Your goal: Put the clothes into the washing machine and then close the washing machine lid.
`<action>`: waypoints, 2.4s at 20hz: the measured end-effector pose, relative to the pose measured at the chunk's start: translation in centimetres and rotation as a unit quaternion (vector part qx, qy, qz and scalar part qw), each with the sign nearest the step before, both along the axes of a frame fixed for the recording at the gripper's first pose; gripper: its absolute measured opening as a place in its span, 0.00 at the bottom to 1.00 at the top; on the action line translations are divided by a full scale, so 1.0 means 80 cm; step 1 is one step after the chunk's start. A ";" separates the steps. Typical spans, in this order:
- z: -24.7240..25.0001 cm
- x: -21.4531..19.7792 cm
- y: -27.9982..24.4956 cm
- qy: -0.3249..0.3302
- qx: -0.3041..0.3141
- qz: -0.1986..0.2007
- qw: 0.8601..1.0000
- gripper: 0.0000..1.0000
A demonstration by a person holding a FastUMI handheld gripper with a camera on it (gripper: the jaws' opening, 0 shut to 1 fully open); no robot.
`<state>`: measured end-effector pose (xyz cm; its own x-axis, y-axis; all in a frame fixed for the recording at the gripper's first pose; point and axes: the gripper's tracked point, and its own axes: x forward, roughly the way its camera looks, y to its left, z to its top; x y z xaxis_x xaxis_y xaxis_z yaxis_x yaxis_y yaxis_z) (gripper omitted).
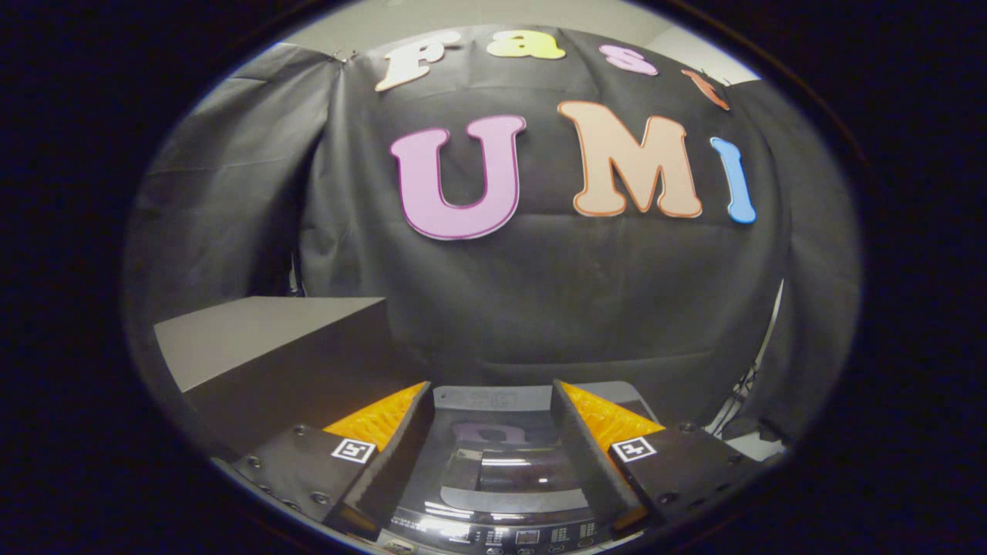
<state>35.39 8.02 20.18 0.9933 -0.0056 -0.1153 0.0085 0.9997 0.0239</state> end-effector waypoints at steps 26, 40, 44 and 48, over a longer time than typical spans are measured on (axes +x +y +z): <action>-0.111 -0.345 -0.114 -0.086 -0.011 -0.007 0.996 0.96; -0.213 -0.390 -0.084 -0.043 0.000 0.039 0.998 0.96; -0.221 -0.397 -0.084 -0.040 -0.005 0.036 0.999 0.96; -0.230 -0.396 -0.080 -0.042 0.005 0.045 0.998 0.96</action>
